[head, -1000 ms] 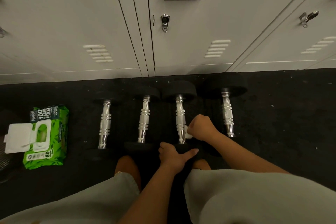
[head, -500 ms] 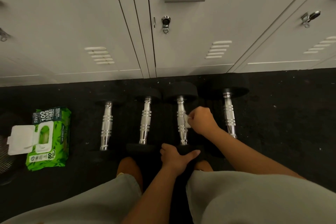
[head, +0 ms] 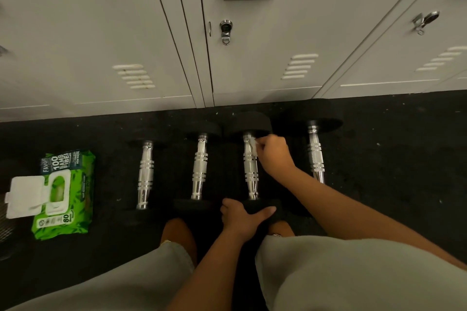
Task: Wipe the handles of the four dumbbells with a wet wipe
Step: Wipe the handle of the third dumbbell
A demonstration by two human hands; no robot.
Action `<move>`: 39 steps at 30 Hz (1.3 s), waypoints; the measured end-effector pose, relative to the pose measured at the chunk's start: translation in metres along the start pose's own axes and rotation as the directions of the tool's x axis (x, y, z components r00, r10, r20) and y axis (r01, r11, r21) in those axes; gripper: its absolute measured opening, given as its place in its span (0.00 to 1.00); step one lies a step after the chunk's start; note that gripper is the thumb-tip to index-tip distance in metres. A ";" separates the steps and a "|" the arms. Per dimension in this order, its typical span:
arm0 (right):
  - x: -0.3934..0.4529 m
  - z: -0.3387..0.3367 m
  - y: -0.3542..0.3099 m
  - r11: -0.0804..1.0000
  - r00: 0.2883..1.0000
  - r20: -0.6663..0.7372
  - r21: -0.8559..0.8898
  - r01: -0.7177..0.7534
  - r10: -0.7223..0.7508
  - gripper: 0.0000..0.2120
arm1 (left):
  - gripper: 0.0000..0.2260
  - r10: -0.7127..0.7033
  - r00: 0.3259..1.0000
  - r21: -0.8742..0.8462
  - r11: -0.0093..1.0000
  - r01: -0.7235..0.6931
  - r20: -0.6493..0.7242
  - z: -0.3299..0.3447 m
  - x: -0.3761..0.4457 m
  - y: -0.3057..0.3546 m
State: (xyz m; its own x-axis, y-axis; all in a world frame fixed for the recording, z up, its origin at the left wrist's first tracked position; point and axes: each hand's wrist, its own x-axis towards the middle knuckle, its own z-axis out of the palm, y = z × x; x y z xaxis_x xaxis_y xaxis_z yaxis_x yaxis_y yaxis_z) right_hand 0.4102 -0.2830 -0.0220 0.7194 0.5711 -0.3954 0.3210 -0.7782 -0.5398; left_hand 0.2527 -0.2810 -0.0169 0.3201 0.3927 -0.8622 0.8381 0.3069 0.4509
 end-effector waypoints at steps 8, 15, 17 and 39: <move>-0.001 -0.007 -0.001 0.978 0.996 -0.006 0.188 -0.091 0.094 0.12 | 0.50 0.013 1.000 -0.019 1.000 -0.013 0.004 0.000 -0.001 0.000; 0.013 -0.006 0.007 0.945 0.980 0.074 0.262 -0.196 0.183 0.14 | 0.50 0.011 1.000 -0.025 1.000 -0.011 0.006 0.000 -0.001 0.000; 0.012 -0.004 0.010 0.939 0.978 0.081 0.274 -0.209 0.194 0.15 | 0.50 0.014 1.000 -0.019 1.000 -0.014 0.002 -0.001 -0.001 0.000; 0.008 -0.004 0.023 0.934 0.939 0.283 0.240 -0.265 0.194 0.12 | 0.47 0.029 0.999 0.000 1.000 -0.029 -0.016 0.000 -0.002 0.001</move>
State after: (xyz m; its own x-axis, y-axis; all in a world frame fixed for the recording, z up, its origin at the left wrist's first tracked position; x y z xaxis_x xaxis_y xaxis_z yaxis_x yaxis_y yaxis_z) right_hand 0.4260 -0.2978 -0.0344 0.5637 0.4596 -0.6863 -0.0391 -0.8151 -0.5780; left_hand 0.2530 -0.2819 -0.0148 0.3372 0.4150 -0.8450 0.8284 0.2957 0.4757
